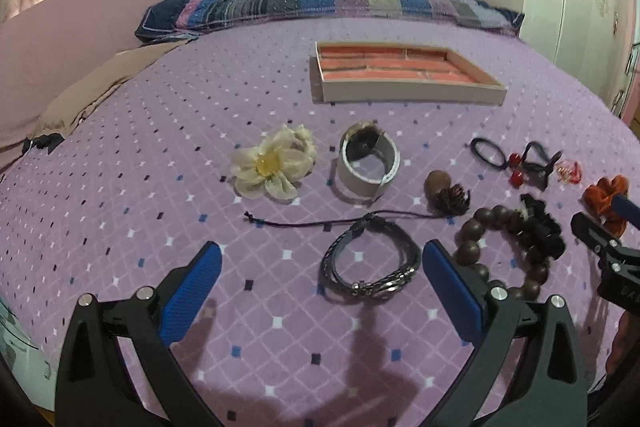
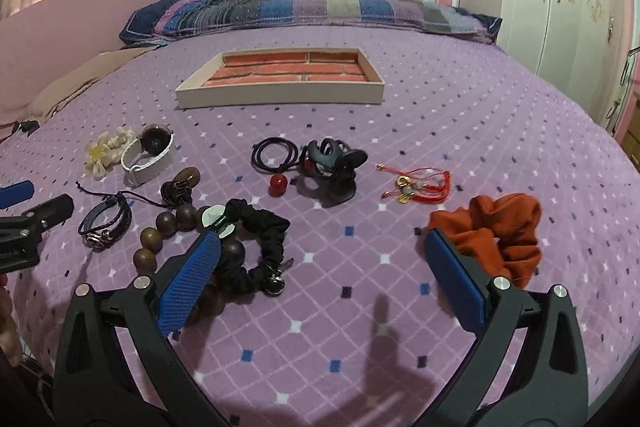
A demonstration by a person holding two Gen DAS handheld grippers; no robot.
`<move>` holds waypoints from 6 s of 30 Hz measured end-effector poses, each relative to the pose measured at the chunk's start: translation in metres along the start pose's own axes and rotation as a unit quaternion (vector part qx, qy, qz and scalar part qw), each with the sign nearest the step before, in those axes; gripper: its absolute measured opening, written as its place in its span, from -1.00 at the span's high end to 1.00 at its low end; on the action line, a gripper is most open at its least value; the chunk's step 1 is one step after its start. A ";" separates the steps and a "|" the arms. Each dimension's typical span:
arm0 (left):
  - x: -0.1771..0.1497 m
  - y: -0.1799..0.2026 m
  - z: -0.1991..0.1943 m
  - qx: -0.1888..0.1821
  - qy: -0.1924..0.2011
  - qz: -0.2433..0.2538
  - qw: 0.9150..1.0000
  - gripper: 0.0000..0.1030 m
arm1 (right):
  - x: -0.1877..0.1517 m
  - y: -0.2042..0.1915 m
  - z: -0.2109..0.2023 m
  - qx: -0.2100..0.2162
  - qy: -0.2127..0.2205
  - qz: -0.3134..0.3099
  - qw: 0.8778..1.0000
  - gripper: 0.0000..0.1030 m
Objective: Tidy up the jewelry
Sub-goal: 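Move left tool toward braided bracelet while right tool approaches black scrunchie, then close left tool on black braided bracelet while right tool grasps black scrunchie, then lift and carry both held items over the brick-pattern tray, then open left tool to drop bracelet in tray while right tool releases scrunchie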
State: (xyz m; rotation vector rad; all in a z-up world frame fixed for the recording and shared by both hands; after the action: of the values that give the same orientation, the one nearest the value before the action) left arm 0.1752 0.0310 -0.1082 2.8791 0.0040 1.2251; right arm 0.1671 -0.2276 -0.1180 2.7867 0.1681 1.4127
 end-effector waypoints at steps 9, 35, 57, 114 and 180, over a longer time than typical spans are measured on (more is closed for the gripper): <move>-0.005 -0.012 0.024 -0.018 -0.029 -0.013 0.999 -0.90 | -0.010 0.001 0.018 0.003 -0.043 0.013 0.999 -0.69; -0.013 -0.018 0.047 -0.023 -0.052 0.000 0.998 -0.48 | -0.025 -0.011 0.040 0.018 -0.085 0.010 0.996 -0.10; -0.014 -0.001 0.054 -0.031 -0.039 -0.003 0.999 0.08 | -0.028 -0.031 0.038 0.033 -0.066 -0.012 0.997 0.63; 0.200 0.048 0.034 -0.064 0.081 0.006 0.995 0.85 | 0.176 0.025 0.072 0.059 0.049 0.009 0.997 0.77; 0.297 0.042 0.166 -0.027 0.015 0.004 1.000 -0.57 | 0.254 0.097 0.202 0.005 -0.024 0.009 1.000 -0.39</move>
State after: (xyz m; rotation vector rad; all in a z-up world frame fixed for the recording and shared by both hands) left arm 0.5001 -0.0103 -0.0086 2.8185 -0.0409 1.2489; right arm 0.4875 -0.2910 -0.0274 2.8338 0.1512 1.3498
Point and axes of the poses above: each gripper's, at about its wrist camera, not at the fingertips, and z roughly the way its jaws point, y to its right, x to its top, the point moved 10 cm from there along z, roughly the way its jaws point, and after that the axes turned 5 degrees about -z, right-handed, at the moved point
